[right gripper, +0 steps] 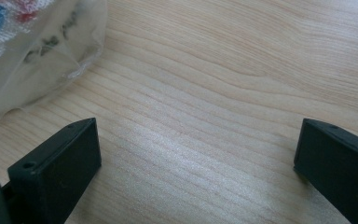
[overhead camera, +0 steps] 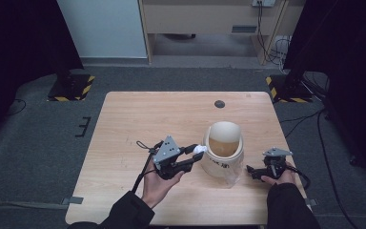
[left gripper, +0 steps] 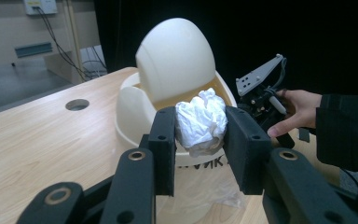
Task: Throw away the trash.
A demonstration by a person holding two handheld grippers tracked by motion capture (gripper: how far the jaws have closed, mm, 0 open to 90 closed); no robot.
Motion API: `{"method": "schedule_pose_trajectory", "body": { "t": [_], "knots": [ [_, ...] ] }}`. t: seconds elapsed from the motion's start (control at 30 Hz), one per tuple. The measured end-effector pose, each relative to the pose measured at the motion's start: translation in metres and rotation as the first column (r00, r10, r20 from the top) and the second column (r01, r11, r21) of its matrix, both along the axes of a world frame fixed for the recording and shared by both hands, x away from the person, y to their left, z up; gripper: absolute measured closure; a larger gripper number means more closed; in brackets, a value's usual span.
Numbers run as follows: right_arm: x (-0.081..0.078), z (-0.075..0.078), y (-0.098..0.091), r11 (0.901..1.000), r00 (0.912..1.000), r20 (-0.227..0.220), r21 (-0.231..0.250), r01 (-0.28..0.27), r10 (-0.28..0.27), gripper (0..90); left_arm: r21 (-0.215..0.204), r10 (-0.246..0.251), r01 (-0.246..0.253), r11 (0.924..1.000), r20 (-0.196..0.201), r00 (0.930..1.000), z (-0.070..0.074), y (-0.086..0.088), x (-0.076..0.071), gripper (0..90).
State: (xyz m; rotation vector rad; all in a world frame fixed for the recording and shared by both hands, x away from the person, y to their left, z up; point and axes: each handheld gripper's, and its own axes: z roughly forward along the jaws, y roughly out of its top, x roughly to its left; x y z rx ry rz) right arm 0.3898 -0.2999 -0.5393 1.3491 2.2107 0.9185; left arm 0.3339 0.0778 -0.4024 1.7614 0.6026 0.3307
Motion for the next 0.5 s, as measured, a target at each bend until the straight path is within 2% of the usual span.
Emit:
{"method": "schedule_pose_trajectory", "body": {
  "t": [0.5],
  "knots": [
    [0.0, 0.0, 0.0, 1.0, 1.0, -0.002, 0.001, 0.001, -0.001, 0.7, 0.005, -0.022, 0.022, 0.9998, -0.018, 0.9996, -0.008, -0.027, 0.01, 64.8]
  ]
}}
